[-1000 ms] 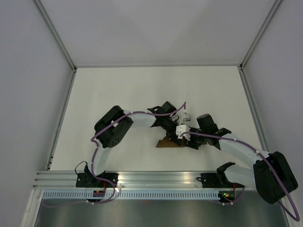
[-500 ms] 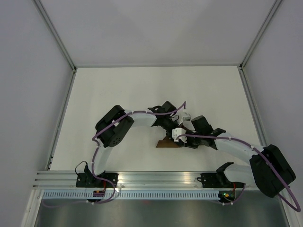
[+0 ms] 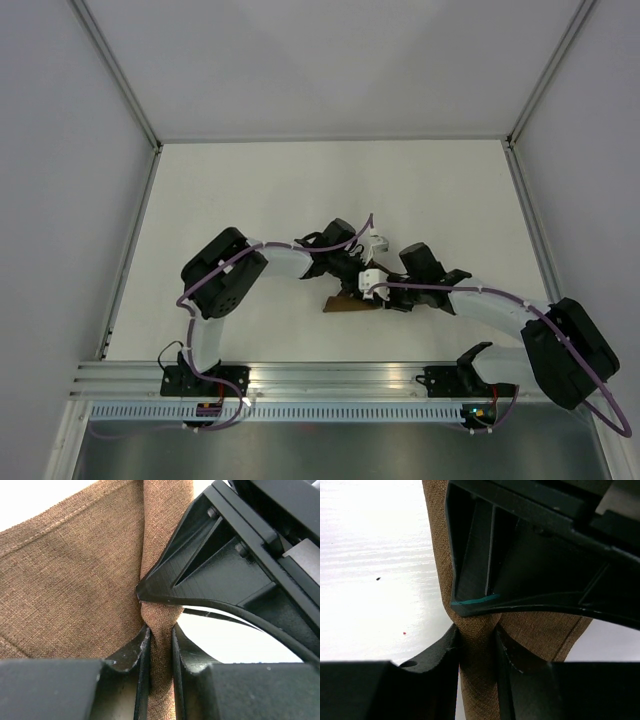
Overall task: Fold the napkin, place the utensils inside, and roll it up
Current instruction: Roll the napkin with the utensil
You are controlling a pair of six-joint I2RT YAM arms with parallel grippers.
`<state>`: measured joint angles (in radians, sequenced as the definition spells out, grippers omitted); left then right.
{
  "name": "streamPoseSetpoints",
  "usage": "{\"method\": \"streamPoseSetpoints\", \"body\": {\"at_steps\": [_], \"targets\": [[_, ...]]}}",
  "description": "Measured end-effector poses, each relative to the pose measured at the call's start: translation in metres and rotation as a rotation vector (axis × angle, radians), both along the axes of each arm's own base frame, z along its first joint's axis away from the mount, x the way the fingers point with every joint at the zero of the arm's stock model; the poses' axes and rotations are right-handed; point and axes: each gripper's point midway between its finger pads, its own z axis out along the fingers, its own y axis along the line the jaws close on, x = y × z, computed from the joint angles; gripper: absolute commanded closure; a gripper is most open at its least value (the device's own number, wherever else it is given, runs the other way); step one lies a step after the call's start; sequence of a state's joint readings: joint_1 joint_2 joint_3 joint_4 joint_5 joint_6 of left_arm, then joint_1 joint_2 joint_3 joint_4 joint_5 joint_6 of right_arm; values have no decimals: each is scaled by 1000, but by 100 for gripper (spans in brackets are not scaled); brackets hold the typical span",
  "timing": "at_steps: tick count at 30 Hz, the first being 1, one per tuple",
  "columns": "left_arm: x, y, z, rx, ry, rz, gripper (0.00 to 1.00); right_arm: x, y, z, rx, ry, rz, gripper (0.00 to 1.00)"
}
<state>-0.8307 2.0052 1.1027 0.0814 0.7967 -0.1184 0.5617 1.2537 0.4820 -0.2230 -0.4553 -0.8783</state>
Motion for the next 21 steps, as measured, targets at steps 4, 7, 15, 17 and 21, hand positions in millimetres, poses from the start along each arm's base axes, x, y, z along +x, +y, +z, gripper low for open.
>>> {"method": "streamPoseSetpoints", "body": {"at_steps": [4,7,15,17,21], "targets": [[5,4,2,-12,-5,40,76,5,4,0,2,7,4,93],[8,8,5,-22,-9,74,78,8,8,2,10,5,11,94],[20,19,21,-46,-72,168,83,18,18,10,41,-27,25,94],[25,22,26,-51,-83,188,81,22,21,12,49,-37,26,95],[30,27,30,-51,-101,215,76,27,26,15,61,-47,30,95]]}}
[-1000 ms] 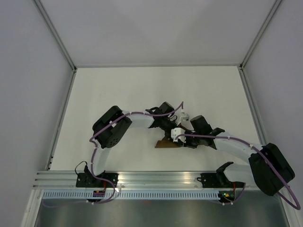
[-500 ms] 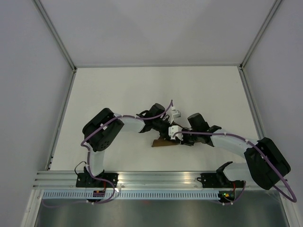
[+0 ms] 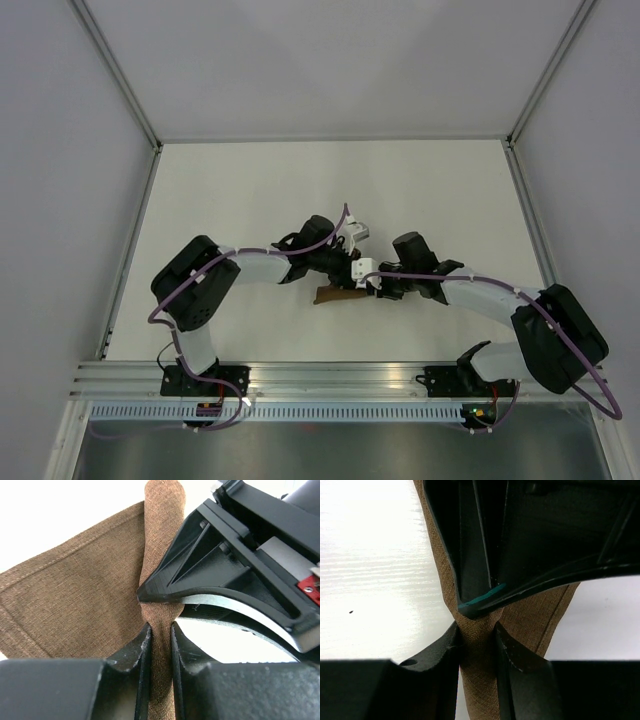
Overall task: Fold the napkin, place the utensils inside, and roll it up
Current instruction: Roll the napkin with the utensil
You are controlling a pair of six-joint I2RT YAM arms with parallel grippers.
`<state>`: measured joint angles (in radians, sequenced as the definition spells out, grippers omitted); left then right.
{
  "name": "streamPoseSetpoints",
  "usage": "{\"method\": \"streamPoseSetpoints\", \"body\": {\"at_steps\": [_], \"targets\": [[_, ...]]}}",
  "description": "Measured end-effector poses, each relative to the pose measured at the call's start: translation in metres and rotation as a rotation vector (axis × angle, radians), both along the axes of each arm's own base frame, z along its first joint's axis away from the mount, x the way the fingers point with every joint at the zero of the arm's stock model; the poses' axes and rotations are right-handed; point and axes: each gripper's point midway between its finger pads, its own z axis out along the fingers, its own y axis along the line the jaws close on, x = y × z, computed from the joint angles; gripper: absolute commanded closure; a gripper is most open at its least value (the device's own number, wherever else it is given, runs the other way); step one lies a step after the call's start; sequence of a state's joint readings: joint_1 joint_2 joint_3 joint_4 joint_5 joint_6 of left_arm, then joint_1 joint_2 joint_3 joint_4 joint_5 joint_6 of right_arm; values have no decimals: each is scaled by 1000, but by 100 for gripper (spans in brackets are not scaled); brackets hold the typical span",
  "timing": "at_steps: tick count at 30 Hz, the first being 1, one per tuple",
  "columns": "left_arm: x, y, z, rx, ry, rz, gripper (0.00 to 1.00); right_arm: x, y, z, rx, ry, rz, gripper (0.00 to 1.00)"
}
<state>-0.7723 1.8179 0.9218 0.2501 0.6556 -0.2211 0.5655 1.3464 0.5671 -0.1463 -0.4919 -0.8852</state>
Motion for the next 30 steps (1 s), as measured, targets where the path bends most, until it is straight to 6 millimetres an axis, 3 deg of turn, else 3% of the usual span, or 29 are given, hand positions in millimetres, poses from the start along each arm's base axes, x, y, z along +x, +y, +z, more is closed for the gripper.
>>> {"method": "streamPoseSetpoints", "body": {"at_steps": [5,11,13,14,15,18,23,27,30], "targets": [[4,2,3,-15,-15,10,76,-5,-7,-10,-39,35,-11,96],[11,-1,20,-76,-49,-2,76,-9,-12,-16,-60,66,-19,96],[12,-2,22,-83,-58,-1,72,-9,-12,-16,-65,72,-17,96],[12,-1,23,-88,-66,2,66,-9,-12,-16,-69,79,-16,96],[13,0,24,-92,-77,11,67,-9,-12,-16,-73,85,-15,97],[18,13,32,-103,-129,78,69,-10,-11,-17,-85,112,-8,98],[42,51,60,-153,-289,310,60,-9,-10,-18,-102,165,-6,99],[52,68,77,-193,-365,434,71,-9,-8,-19,-108,227,-3,99],[58,74,80,-187,-387,481,61,-7,-4,-19,-105,286,7,100]]}}
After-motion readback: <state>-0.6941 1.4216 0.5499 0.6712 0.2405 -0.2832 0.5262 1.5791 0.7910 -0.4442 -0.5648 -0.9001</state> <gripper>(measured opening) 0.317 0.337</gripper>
